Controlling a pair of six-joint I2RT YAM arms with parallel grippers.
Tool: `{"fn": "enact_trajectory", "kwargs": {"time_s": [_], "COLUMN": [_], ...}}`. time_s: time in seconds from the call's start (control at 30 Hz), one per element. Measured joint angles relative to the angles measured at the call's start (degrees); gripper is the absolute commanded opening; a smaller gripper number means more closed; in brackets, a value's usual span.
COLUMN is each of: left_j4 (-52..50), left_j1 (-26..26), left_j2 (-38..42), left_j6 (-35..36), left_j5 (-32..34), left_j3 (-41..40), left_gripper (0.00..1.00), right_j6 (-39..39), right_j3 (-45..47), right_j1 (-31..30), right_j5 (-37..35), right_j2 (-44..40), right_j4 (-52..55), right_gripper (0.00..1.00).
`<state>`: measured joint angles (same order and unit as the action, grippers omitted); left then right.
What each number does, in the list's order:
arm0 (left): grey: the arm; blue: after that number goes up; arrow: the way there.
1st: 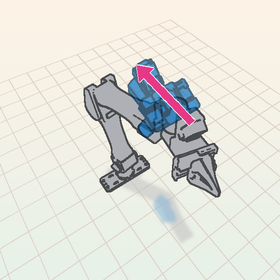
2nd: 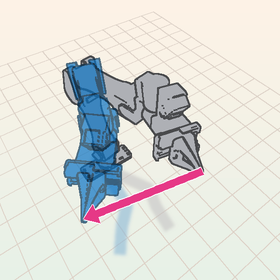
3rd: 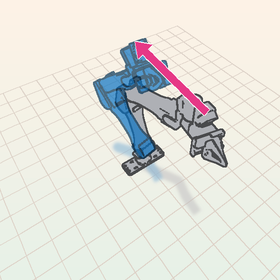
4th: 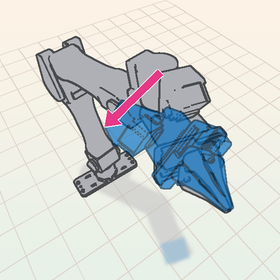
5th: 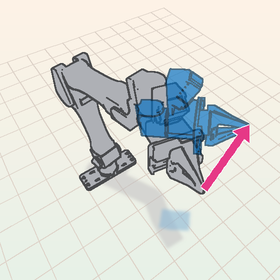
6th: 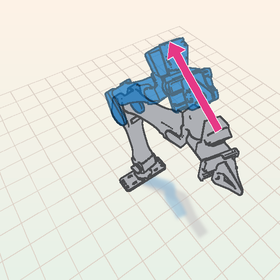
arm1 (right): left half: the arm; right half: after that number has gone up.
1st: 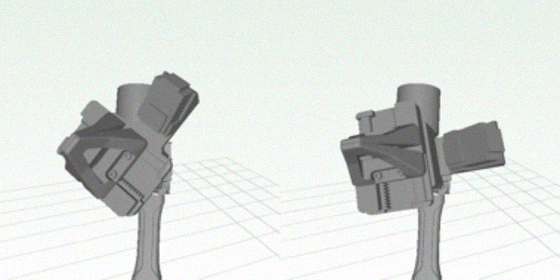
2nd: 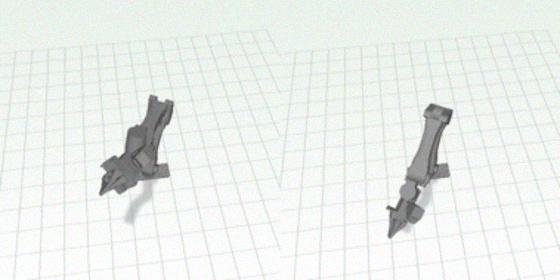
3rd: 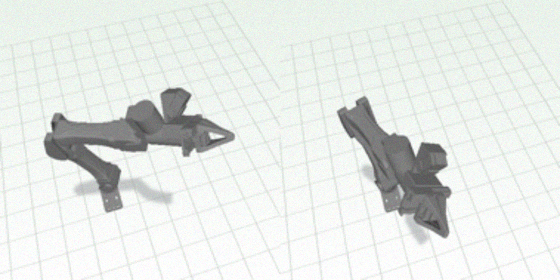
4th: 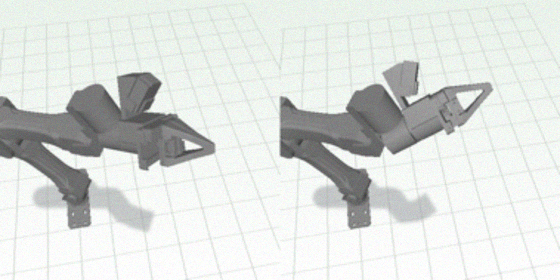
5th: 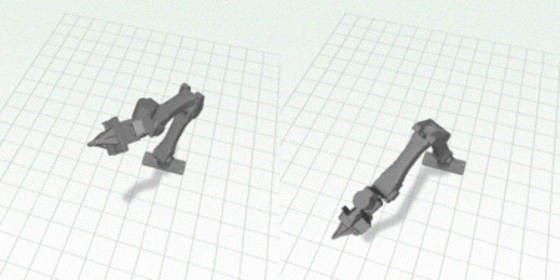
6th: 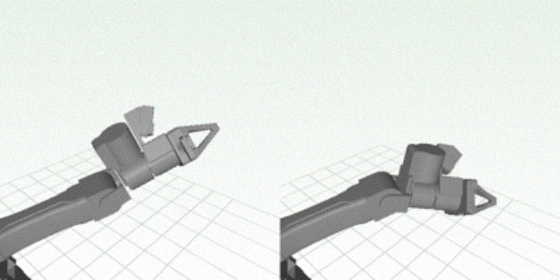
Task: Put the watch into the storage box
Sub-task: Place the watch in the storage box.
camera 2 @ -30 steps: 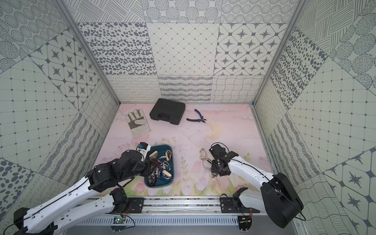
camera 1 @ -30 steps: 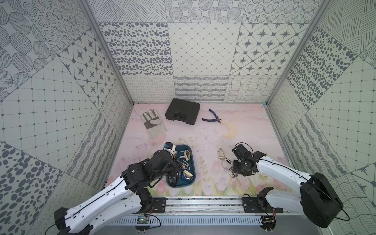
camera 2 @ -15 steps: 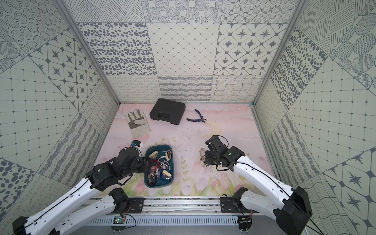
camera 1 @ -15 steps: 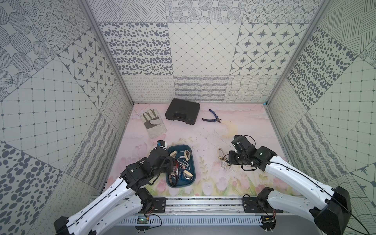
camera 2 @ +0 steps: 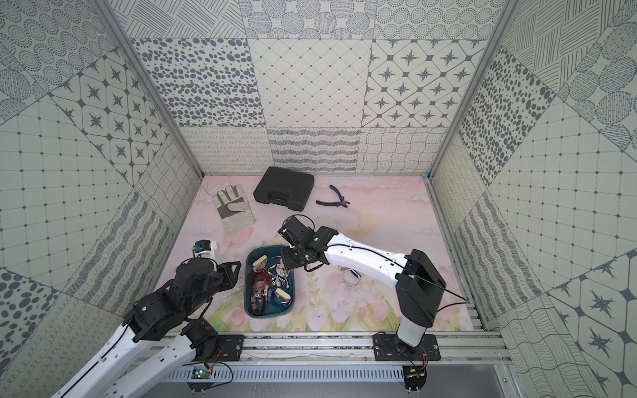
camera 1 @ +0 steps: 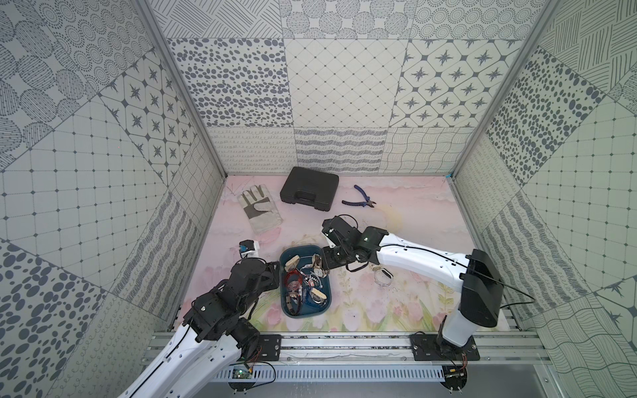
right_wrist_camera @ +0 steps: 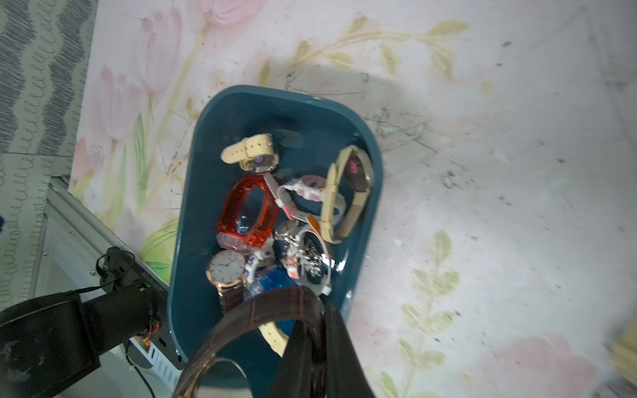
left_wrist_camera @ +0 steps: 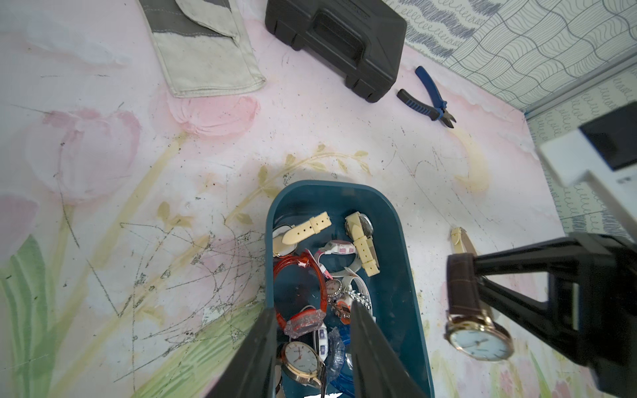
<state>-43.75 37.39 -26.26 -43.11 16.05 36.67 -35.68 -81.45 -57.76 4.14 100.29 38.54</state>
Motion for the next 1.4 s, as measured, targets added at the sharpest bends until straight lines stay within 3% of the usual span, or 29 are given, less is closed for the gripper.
{"fn": "enact_trajectory", "kwargs": {"time_s": [0.43,1.33,1.4], "left_j4": [-1.3,-1.4,-1.4], "left_j1": [0.0,0.0,0.0], "left_j2": [2.1,2.4,2.4], "left_j6": [-0.4,-0.4,-0.3], "left_j5": [0.5,0.3,0.3], "left_j3": [-0.7,-1.2,-1.2], "left_gripper": [0.38,0.38,0.38], "right_j6": [2.1,3.4,3.3], "right_j3": [-21.3,-26.3,-25.9], "right_j1": [-0.7,3.1,3.1], "right_j5": [6.1,5.9,5.9], "right_j2": [22.1,30.9,30.9], "right_j4": [-0.7,3.7,3.1], "right_gripper": [0.00,0.00,0.13]}}
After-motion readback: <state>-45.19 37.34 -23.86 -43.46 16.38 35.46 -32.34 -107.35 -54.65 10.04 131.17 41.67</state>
